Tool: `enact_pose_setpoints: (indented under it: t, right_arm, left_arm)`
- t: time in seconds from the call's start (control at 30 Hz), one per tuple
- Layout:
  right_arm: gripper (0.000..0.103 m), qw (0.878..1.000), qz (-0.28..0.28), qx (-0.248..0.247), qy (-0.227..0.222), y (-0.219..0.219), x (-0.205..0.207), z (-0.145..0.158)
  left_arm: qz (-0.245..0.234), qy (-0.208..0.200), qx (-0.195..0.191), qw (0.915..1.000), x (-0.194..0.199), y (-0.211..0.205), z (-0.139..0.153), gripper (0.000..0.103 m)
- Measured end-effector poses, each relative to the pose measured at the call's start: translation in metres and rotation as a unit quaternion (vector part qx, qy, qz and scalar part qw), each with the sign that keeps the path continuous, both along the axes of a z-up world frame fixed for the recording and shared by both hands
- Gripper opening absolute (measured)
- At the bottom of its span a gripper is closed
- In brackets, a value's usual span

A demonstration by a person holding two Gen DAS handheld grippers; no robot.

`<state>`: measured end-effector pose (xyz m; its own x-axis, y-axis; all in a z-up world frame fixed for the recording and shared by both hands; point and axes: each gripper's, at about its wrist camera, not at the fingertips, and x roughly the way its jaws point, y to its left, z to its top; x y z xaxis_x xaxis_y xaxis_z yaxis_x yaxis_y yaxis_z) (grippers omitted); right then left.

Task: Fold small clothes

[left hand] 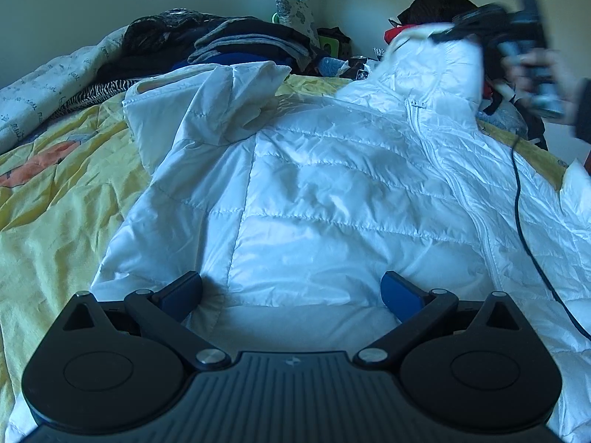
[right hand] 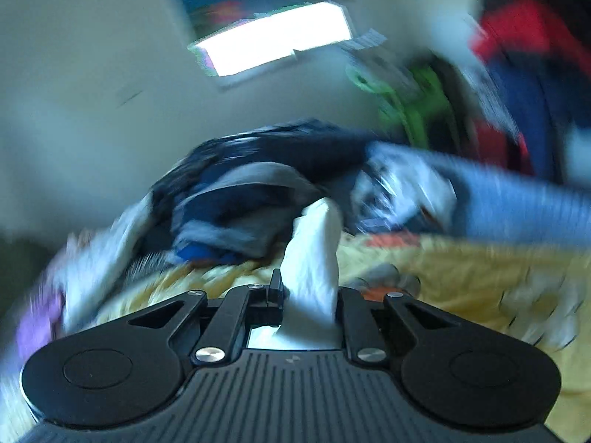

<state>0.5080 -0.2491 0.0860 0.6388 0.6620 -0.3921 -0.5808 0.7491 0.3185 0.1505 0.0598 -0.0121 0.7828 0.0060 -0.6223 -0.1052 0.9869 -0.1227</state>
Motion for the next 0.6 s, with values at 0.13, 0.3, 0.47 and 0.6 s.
enact_pose_setpoints:
  t: [0.13,0.3,0.47,0.6]
  right_arm:
    - [0.02,0.994,0.06,-0.067,-0.063,-0.002,-0.108,0.016]
    - [0.072,0.993,0.059,-0.1,0.028,-0.027,-0.202,-0.034]
    - [0.072,0.995,-0.009,0.04,0.092,-0.106,-0.31,-0.062]
    - [0.073,0.993,-0.049,0.067,0.08,-0.151,-0.398,-0.046]
  left_arm:
    - [0.001,-0.001,-0.003,1.0,0.0,0.001,0.001,0.103]
    - [0.001,-0.001,-0.003,1.0,0.0,0.001,0.001,0.103]
    - [0.002,0.001,0.0,1.0,0.001,0.001,0.0,0.103]
    - [0.002,0.004,0.007,1.0,0.001,-0.001,0.0,0.103]
